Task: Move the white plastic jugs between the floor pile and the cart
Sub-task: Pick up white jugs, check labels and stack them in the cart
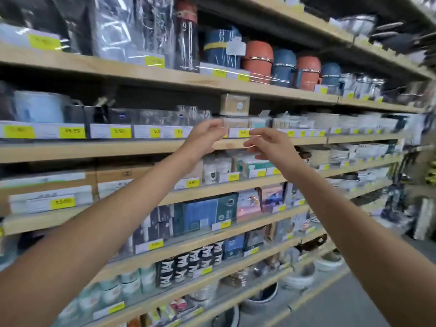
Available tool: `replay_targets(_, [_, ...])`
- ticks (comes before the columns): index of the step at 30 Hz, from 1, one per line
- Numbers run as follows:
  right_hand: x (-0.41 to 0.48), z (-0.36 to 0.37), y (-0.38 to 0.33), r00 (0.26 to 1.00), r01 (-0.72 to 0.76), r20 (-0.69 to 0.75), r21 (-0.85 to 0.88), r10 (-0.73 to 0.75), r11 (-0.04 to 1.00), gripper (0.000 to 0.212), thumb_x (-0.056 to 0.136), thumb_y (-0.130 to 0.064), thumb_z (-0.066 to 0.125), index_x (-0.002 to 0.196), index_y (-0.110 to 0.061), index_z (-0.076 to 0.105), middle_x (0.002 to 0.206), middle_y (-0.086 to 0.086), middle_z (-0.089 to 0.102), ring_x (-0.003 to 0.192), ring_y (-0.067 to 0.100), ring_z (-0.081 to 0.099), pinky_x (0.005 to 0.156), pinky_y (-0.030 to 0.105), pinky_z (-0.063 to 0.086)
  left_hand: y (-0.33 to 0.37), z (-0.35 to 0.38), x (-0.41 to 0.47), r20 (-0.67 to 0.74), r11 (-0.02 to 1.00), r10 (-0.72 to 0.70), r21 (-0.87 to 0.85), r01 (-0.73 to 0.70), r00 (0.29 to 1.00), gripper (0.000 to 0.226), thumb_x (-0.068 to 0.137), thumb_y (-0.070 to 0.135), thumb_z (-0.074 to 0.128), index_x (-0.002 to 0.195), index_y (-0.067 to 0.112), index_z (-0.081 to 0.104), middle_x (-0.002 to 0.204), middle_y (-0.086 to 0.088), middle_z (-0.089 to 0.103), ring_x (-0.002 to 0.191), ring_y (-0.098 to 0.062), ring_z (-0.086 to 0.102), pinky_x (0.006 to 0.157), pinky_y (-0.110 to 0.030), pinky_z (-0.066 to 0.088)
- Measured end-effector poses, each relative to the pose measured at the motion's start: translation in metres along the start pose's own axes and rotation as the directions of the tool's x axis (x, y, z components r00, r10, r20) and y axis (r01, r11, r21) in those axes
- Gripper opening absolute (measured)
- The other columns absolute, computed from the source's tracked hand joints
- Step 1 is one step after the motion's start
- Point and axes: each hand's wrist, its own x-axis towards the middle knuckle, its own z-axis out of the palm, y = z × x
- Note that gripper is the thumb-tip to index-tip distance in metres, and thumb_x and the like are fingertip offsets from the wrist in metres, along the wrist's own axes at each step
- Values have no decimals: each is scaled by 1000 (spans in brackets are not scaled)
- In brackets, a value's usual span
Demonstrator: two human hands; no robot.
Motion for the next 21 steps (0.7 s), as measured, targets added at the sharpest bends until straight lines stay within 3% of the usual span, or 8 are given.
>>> replay_targets(2, [19, -28, 30, 999, -30, -16, -53, 29, 998, 14, 96, -15, 54, 109, -14, 61, 93, 3, 72, 80, 12, 65, 75, 28, 50, -20, 36, 32, 40, 1000, 1, -9, -1, 999, 35, 95, 25, 56, 130, 21, 53, 126, -2, 58, 114, -14, 55, 85, -30, 42])
replay_targets(8, [82, -124, 123, 983, -146, -126, -125, 130, 981, 13, 98, -14, 53, 108, -11, 60, 86, 1, 69, 76, 13, 65, 65, 21, 50, -74, 163, 139, 151, 997, 76, 10, -78, 986, 34, 94, 16, 58, 128, 14, 55, 128, 0, 57, 116, -11, 52, 90, -25, 41])
replay_targets(15, [104, -242, 232, 906, -335, -308, -97, 292, 937, 11, 99, -16, 52, 105, -18, 61, 88, -1, 71, 78, 16, 66, 75, 32, 49, -137, 325, 203, 402, 997, -65, -8, 75, 913, 37, 95, 13, 55, 132, 10, 52, 131, -5, 55, 118, -16, 52, 85, -23, 38])
replay_targets(21, [98, -331, 324, 829, -458, -399, -84, 392, 885, 15, 101, -13, 49, 111, -13, 60, 94, 7, 70, 78, 18, 66, 67, 26, 49, -195, 455, 232, 521, 978, -182, 12, 207, 834, 38, 96, 17, 54, 133, 9, 50, 135, -8, 54, 119, -20, 54, 80, -25, 42])
